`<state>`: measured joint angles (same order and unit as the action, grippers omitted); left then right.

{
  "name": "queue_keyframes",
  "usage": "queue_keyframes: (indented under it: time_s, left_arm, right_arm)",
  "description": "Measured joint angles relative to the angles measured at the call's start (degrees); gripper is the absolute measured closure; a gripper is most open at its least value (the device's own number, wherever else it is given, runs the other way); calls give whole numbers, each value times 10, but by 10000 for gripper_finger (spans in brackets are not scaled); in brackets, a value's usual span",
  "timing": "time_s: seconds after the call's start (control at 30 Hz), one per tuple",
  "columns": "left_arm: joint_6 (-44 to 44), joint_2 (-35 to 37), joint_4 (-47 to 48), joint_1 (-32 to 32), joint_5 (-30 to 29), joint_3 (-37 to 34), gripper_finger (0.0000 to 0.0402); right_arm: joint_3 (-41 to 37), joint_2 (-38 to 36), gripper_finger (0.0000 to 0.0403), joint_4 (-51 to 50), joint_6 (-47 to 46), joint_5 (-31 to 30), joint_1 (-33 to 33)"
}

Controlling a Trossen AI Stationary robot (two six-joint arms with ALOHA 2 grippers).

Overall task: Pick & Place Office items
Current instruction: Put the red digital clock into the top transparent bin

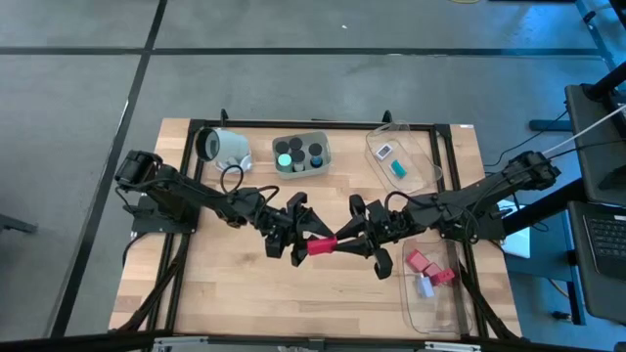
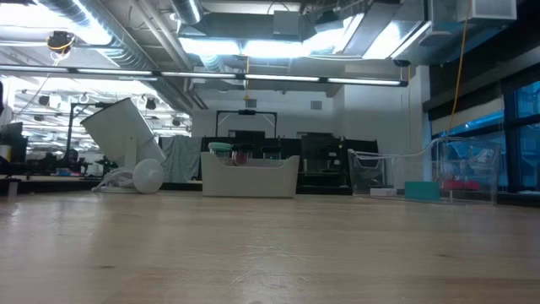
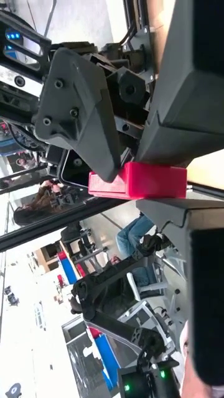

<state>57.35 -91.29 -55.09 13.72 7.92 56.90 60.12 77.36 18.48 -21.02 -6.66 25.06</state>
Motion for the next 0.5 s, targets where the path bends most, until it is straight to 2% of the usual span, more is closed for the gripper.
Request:
queue_keyframes:
  time_s: [0.27, 0.5]
  left_arm:
    - [1, 0, -2, 1, -15, 0, 187]
    - [-6, 0, 24, -1, -135, 1, 187]
  right_arm:
    - [0, 1, 334, 0, -6, 0, 0]
    - [0, -6, 334, -9, -9, 2, 0]
